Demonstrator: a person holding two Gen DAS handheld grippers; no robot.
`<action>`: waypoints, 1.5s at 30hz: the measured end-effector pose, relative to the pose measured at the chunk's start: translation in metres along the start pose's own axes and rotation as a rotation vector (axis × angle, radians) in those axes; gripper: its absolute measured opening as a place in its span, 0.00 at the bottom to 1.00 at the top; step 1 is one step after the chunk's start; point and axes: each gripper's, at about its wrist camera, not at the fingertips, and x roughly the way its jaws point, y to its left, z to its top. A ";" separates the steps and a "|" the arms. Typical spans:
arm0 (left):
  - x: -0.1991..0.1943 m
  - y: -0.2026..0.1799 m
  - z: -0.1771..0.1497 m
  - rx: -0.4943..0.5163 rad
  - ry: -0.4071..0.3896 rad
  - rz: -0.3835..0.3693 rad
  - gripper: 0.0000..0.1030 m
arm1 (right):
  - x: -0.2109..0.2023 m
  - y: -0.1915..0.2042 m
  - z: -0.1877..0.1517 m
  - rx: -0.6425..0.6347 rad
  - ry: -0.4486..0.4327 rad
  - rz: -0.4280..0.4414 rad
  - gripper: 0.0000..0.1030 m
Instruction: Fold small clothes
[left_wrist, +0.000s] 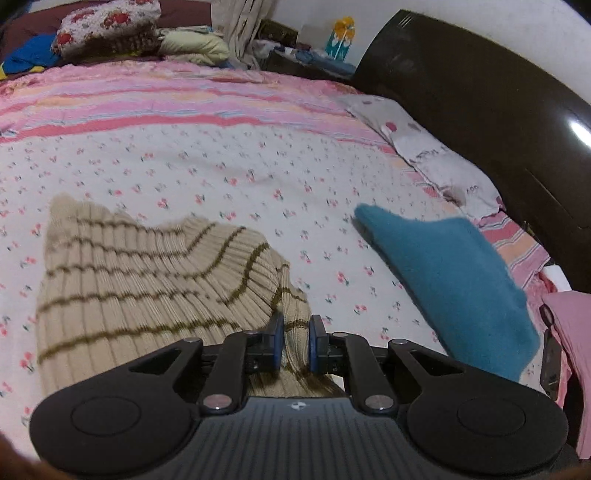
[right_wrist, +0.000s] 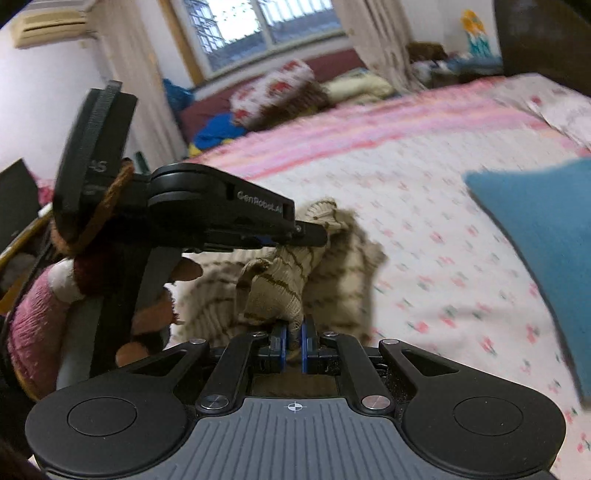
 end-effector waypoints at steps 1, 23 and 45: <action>-0.002 -0.001 0.000 -0.002 -0.002 0.003 0.21 | 0.000 -0.002 -0.001 0.009 0.012 0.003 0.07; -0.078 0.039 -0.057 0.052 -0.076 0.195 0.35 | 0.013 -0.013 0.034 0.119 -0.025 0.124 0.33; -0.051 0.029 -0.082 0.096 -0.019 0.190 0.36 | 0.036 -0.041 0.039 0.116 0.037 0.011 0.15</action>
